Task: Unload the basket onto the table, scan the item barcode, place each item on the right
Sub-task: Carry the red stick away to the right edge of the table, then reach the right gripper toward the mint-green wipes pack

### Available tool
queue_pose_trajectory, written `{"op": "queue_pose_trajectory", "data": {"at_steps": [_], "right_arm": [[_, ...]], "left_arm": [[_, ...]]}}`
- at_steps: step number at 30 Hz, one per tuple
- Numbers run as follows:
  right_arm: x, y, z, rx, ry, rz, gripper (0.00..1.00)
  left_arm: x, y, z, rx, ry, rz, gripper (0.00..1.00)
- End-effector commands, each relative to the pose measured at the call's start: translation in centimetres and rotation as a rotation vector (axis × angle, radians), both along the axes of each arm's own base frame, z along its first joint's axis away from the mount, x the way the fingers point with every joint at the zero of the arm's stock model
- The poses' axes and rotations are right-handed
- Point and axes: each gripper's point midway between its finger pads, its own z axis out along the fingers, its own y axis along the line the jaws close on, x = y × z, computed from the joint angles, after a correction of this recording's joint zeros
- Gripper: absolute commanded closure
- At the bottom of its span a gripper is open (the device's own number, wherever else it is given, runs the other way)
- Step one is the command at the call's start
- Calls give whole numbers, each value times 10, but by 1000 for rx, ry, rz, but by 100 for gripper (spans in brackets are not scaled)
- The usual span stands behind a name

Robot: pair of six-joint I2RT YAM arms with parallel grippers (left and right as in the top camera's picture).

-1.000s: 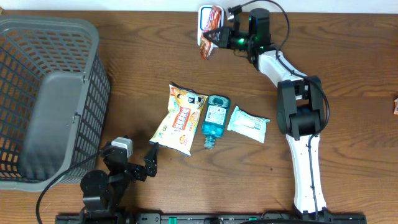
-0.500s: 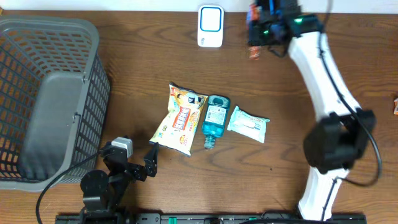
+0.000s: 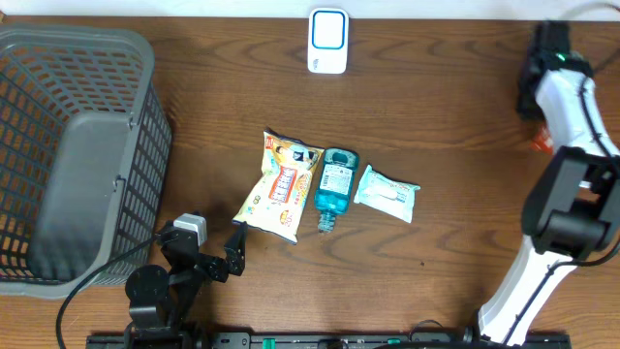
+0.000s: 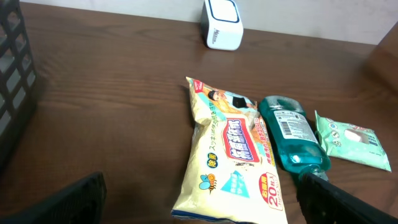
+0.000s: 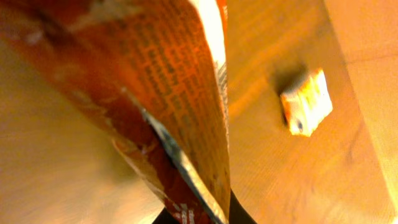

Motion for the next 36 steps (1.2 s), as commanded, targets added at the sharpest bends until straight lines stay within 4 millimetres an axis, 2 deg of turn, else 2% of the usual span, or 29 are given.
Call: {"op": "queue_pose_trajectory", "data": {"at_steps": [1,5,7,9,11,12,15,17,19,20,21,23,25,26,27,30,32,36], "right_arm": [[-31,-40,-9,-41,15,-129,99],[-56,-75,-10,-37,17,-216,99],[-61,-83,-11,-18,5,-236,83],[-59,-82,-10,30,-17,-230,63],[-51,-76,-3,74,-52,-211,16],[-47,-72,3,91,-73,-200,1],[-26,-53,29,167,-155,-139,1],[-7,-30,51,251,-233,-71,1],[13,13,76,401,-330,43,1],[18,28,83,452,-356,83,1],[25,53,94,529,-387,143,1],[32,91,110,634,-425,235,1],[39,146,127,804,-461,339,1],[40,159,130,852,-470,356,1],[39,194,137,991,-472,398,1],[25,247,141,1145,-402,521,1],[10,268,132,1138,-307,579,1],[-23,290,110,1075,-114,502,1]], "left_arm": [[-1,1,-10,14,24,-2,2],[-1,1,-10,14,24,-1,2],[-1,1,-10,14,24,-2,2],[-1,1,-10,14,24,-2,2],[-1,1,-10,14,24,-1,2],[-1,1,-10,14,24,-1,2],[-1,1,-10,14,24,-1,2],[-1,1,-10,14,24,-2,2],[-1,1,-10,14,24,-2,2],[-1,1,-10,14,24,-2,2],[-1,1,-10,14,24,-1,2],[-1,1,-10,14,24,-1,2],[-1,1,-10,14,24,-1,2],[-1,1,-10,14,24,-2,2],[-1,1,-10,14,24,-2,2],[-1,1,-10,14,24,-1,2],[-1,1,-10,14,24,-2,2],[-1,1,-10,14,24,-2,2]]}}
